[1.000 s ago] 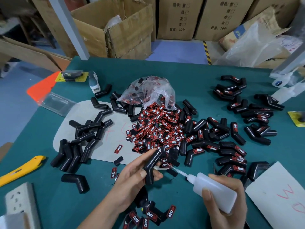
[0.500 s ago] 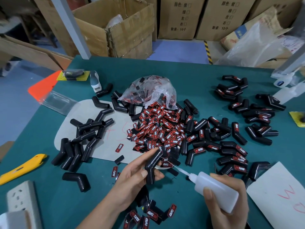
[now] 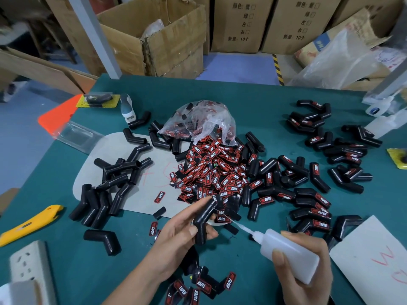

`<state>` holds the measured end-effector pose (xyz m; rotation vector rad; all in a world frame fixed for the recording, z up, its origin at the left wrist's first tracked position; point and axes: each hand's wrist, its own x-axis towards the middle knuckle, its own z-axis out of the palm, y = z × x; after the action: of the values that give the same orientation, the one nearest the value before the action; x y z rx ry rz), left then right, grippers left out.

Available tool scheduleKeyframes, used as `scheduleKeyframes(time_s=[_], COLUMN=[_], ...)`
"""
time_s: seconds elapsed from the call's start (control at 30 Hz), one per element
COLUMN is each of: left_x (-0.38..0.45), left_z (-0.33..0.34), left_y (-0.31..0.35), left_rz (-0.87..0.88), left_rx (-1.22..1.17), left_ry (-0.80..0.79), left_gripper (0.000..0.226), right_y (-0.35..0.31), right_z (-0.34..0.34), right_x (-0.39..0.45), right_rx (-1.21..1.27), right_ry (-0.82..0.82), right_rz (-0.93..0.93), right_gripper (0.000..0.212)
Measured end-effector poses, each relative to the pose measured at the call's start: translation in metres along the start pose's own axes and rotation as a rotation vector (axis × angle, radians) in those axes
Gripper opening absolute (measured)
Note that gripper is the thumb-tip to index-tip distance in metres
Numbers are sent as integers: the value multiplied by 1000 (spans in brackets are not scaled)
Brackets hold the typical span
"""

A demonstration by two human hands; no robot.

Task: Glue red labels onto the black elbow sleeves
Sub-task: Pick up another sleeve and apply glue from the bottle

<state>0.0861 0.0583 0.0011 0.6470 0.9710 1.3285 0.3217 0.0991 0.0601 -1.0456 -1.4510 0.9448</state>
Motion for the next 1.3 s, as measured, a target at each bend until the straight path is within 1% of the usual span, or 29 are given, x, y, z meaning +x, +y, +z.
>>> scheduleKeyframes(time_s=[0.3,0.5,0.67,0.77,0.93,1.13,1.3], left_x=[0,0,0,-1,-1,-1,0], left_z=[-2,-2,2,1,2,1,1], left_y=[-1,-2,1,0,1,0,-1], left_rz=[16,18,33,34,26,30,39], left_rx=[29,43,43,60,61,69,87], left_ry=[-9,3,1,5,3,-3,-3], left_gripper=[69,60,65,60,70,68,68], right_y=[3,4,-1,-2,-2,-1,-1], right_z=[-1,-1,1,1,0,0,1], right_x=[-2,-2,-1,-1,-2,-2,-2], right_rx=[-2,-13,-5,-5,-23,-24,-14], right_ry=[3,11,8,-3,8,-6,12], right_rz=[-13,-39,-24,-27,-21,-44,-30], right_gripper=[24,25,25,25,26,27,27])
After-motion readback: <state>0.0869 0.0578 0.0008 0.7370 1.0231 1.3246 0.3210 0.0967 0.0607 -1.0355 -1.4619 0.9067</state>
